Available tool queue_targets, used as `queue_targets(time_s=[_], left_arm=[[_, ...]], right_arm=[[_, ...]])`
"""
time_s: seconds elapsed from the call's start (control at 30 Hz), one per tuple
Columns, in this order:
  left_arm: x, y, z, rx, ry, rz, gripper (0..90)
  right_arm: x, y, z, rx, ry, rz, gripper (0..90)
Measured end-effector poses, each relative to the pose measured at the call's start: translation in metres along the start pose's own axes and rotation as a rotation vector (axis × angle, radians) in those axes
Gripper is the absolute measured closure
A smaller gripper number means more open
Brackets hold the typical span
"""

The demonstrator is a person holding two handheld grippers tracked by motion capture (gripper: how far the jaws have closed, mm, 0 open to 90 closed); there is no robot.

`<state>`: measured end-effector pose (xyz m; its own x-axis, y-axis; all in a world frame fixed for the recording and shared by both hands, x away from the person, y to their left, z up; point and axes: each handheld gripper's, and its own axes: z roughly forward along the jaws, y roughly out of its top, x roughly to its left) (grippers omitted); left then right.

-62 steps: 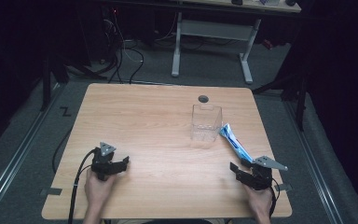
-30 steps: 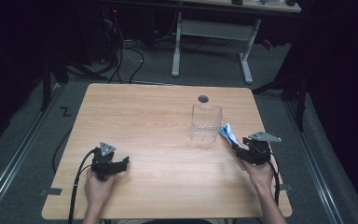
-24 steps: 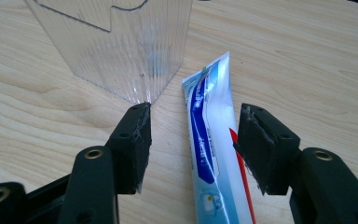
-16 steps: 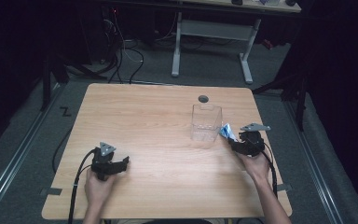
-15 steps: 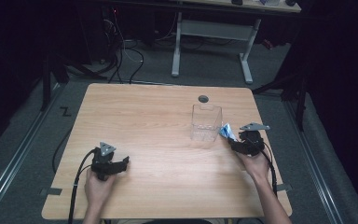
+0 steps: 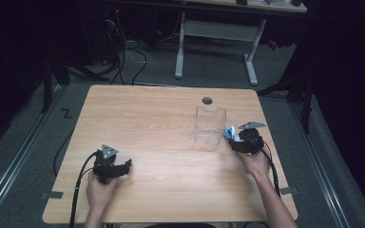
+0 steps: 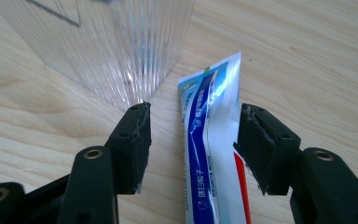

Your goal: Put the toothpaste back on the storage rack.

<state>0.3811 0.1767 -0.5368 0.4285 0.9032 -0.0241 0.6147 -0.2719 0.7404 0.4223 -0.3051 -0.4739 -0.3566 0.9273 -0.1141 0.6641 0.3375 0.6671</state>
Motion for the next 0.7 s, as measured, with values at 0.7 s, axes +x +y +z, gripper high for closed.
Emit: queue_targets(time_s=[0.7], left_arm=[[0.0,0.0,0.0,0.001,0.002,0.002,24.3]], right_arm=[[-0.001,0.001,0.029,0.116,-0.049,-0.042,45.9]])
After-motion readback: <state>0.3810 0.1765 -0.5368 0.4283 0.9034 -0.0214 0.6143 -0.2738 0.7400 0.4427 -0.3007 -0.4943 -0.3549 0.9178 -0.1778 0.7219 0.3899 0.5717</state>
